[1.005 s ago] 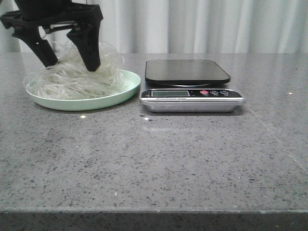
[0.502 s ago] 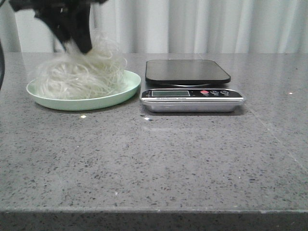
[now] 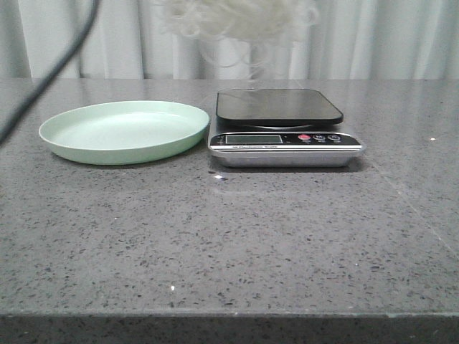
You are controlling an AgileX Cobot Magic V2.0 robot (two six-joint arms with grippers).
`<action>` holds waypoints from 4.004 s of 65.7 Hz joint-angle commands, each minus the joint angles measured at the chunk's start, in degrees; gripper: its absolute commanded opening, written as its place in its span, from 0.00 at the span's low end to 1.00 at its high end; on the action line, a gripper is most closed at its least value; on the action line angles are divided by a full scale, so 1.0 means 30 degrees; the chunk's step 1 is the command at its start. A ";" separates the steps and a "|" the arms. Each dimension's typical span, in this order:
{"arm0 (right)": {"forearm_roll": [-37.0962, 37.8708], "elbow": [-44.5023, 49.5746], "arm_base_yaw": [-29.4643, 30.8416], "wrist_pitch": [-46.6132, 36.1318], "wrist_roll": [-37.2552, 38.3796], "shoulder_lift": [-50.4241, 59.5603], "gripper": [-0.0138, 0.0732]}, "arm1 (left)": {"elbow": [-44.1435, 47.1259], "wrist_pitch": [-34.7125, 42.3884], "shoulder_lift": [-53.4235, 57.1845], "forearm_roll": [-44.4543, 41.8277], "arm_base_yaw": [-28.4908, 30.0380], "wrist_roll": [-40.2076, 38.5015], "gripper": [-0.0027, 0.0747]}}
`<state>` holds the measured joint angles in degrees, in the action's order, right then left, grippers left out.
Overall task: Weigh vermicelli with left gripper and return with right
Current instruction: 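Carry the vermicelli with the left gripper onto the scale platform, then open the left gripper and withdraw it from the scale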
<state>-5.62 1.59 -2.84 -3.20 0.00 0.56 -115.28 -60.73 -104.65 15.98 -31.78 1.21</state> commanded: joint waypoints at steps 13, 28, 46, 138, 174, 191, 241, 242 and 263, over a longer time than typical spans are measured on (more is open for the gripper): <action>0.0153 -0.0149 0.0075 -0.1562 -0.0156 0.0335 0.35 | -0.0680 0.0635 -0.1305 0.0728 -0.0665 -0.0405 0.20; 0.0153 -0.0149 0.0075 -0.1562 -0.0156 0.0335 0.35 | -0.0680 -0.0149 -0.2338 0.0991 -0.0691 -0.0405 0.50; 0.0153 -0.0149 0.0075 -0.1562 -0.0156 0.0335 0.35 | -0.2099 -0.0296 -0.1170 0.0957 -0.0691 0.0172 0.67; 0.0153 -0.0149 0.0075 -0.1562 -0.0156 0.0318 0.35 | 2.7033 1.4693 2.7213 -0.3703 -0.0691 0.1646 0.67; 0.0153 -0.0149 0.0075 -0.1857 -0.0156 0.0318 0.35 | 3.1444 1.5904 3.2142 -0.3703 -0.0691 0.1646 0.20; -0.0362 -0.2147 0.0075 -0.1416 0.0000 -0.0145 0.35 | 3.1444 1.6112 3.2142 -0.3703 -0.0691 0.1646 0.20; -0.1004 -1.3416 -0.2026 0.5815 -0.0398 -1.1360 0.66 | 3.1444 1.6342 3.2142 -0.3703 -0.0691 0.1646 0.20; -0.1004 -1.4015 -0.2326 0.6173 -0.0530 -1.1700 0.70 | 3.1444 1.6342 3.2142 -0.3703 -0.0691 0.1646 0.20; -0.1004 -2.3544 -0.6195 1.2372 -0.2219 -2.0653 0.86 | 3.1444 1.6342 3.2142 -0.3703 -0.0691 0.1646 0.20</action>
<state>-8.36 -60.43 -19.56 31.55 -5.51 -54.61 -19.60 -16.32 -7.68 4.63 -33.49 6.16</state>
